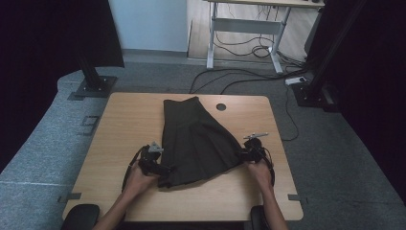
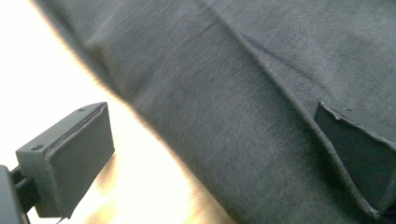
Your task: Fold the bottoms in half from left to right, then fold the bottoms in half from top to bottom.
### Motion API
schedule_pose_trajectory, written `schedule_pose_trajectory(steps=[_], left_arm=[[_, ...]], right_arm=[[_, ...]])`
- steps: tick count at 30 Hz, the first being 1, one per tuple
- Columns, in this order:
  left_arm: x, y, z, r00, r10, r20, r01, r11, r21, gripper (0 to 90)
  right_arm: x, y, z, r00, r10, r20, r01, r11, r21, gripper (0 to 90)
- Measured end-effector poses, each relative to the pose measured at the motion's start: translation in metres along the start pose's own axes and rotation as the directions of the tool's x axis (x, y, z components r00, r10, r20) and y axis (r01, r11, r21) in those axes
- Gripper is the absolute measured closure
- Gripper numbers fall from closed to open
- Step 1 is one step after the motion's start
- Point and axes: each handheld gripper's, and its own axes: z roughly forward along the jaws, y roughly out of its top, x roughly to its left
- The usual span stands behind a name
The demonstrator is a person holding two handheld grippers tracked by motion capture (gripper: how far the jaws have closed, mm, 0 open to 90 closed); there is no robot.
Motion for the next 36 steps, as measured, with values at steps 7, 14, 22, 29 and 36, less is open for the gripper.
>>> schedule_pose_trajectory(steps=[7, 14, 22, 29, 36], left_arm=[[0.031, -0.004, -0.015, 0.9945, -0.031, -0.100, 0.033, 0.9993, 0.018, 0.3], [0.040, -0.010, -0.020, 0.9914, -0.073, -0.109, 0.074, 0.9973, 0.002, 2.5], [0.041, -0.012, -0.020, 0.9908, -0.095, -0.097, 0.095, 0.9954, -0.005, 2.6], [0.026, 0.004, -0.032, 0.9926, -0.058, -0.107, 0.053, 0.9973, -0.051, 6.5], [-0.005, 0.014, -0.034, 0.9982, -0.009, -0.060, 0.004, 0.9975, -0.071, 4.1]], right_arm=[[0.046, -0.015, -0.007, 0.9949, -0.094, -0.036, 0.094, 0.995, 0.010, 58.9], [0.070, -0.027, -0.012, 0.9893, -0.133, -0.060, 0.133, 0.991, -0.011, 53.4], [0.063, -0.025, -0.011, 0.9920, -0.116, -0.051, 0.116, 0.993, -0.004, 35.6], [0.061, -0.003, -0.023, 0.9905, -0.111, -0.080, 0.104, 0.991, -0.088, 28.9], [0.064, 0.043, -0.007, 0.9864, -0.133, -0.097, 0.122, 0.986, -0.110, 26.2]])
